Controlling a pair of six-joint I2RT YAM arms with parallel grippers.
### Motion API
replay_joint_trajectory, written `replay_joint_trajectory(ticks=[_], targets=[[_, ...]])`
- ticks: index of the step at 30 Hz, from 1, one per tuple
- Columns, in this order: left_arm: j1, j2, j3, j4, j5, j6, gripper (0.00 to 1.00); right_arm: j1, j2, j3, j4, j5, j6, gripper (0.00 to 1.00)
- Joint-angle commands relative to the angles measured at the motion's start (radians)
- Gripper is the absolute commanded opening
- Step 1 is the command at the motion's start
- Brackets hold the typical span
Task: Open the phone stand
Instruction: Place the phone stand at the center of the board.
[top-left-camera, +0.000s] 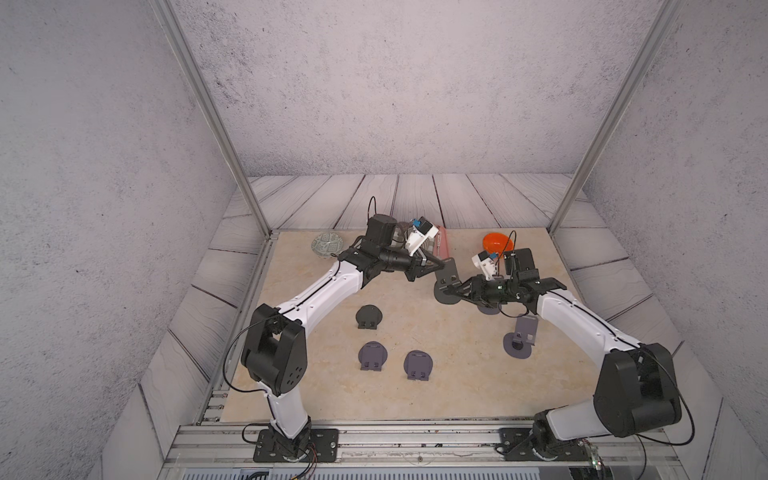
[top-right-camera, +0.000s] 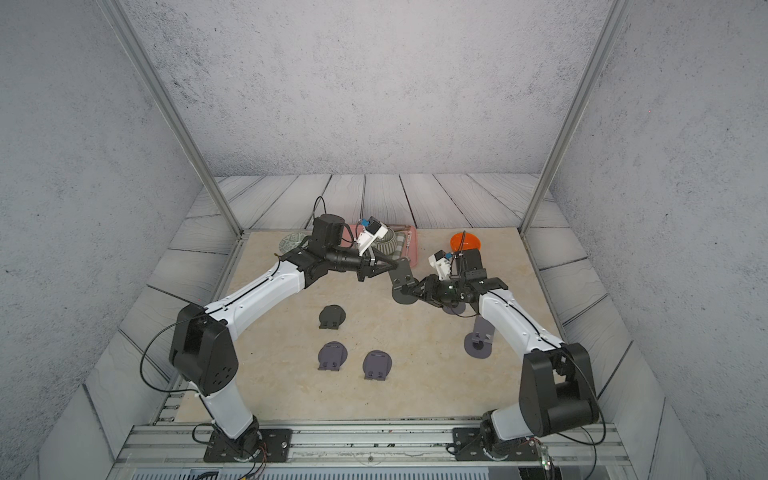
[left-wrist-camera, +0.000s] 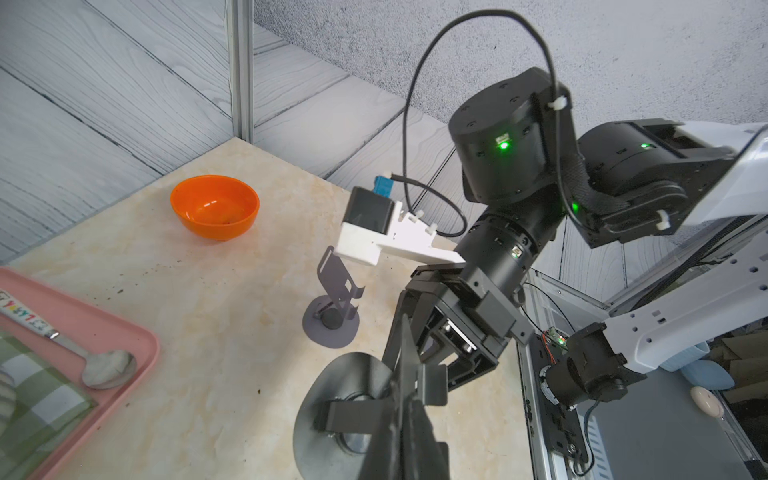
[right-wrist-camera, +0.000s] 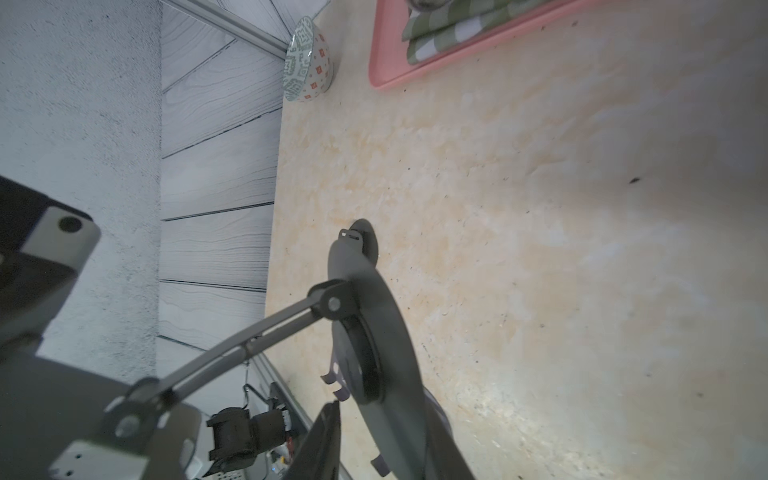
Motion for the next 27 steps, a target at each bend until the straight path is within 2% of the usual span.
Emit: replay_joint_trajectory(ticks=[1, 3, 6, 10, 12, 14, 18, 27], targets=[[0.002, 0.087, 0.006, -0.054, -0.106, 0.037, 0.0, 0.005, -0.162, 0.003, 0.048, 0.078, -0.075, 0.28], [0.003, 0.107, 0.029, -0.059, -0.101, 0.036, 0.0, -0.011, -0.197, -0.036, 0.081, 0.105, -0.068, 0.25], [0.003, 0.119, 0.05, -0.078, -0.068, 0.024, 0.0, -0.064, -0.185, -0.096, 0.172, 0.039, -0.02, 0.28], [0.002, 0.075, 0.013, -0.067, -0.056, 0.012, 0.0, -0.104, -0.094, -0.118, 0.25, -0.084, 0.023, 0.41], [0.004, 0.043, -0.012, -0.061, -0.059, 0.01, 0.0, -0.104, -0.057, -0.126, 0.305, -0.133, 0.051, 0.55], [0.006, 0.019, -0.027, -0.078, -0.068, 0.024, 0.0, -0.105, -0.035, -0.138, 0.37, -0.167, 0.096, 0.59], [0.013, 0.04, -0.034, -0.113, -0.099, 0.069, 0.0, -0.106, -0.038, -0.123, 0.353, -0.162, 0.083, 0.6], [0.019, 0.222, 0.038, -0.045, -0.144, 0.097, 0.0, -0.106, -0.085, -0.133, 0.286, -0.114, 0.042, 0.59]])
